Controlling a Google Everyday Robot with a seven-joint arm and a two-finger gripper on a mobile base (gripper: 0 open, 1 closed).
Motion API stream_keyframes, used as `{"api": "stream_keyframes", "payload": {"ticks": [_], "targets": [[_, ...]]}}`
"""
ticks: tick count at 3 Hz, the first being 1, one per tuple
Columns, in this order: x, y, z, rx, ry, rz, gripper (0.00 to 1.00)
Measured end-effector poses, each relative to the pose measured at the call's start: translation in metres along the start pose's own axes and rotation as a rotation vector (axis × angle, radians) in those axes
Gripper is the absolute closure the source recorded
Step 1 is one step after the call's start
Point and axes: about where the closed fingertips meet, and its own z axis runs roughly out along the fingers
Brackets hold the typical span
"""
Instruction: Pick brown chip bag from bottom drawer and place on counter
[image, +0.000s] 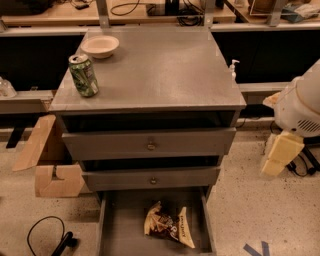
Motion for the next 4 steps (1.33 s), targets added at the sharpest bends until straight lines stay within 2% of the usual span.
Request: {"api": "stream_keyframes", "payload": {"ticks": [1,2,3,4], "targets": [[0.021,0.013,0.061,0.007,-0.023,-0.019,0.00],[0.020,0.011,0.118,0.070,-0.116,-0.068,0.00],[0.014,-0.003,0.111,0.123,-0.129,-0.065,0.00],[0.014,-0.001,0.111,0.118,-0.126,-0.065,0.00]]}}
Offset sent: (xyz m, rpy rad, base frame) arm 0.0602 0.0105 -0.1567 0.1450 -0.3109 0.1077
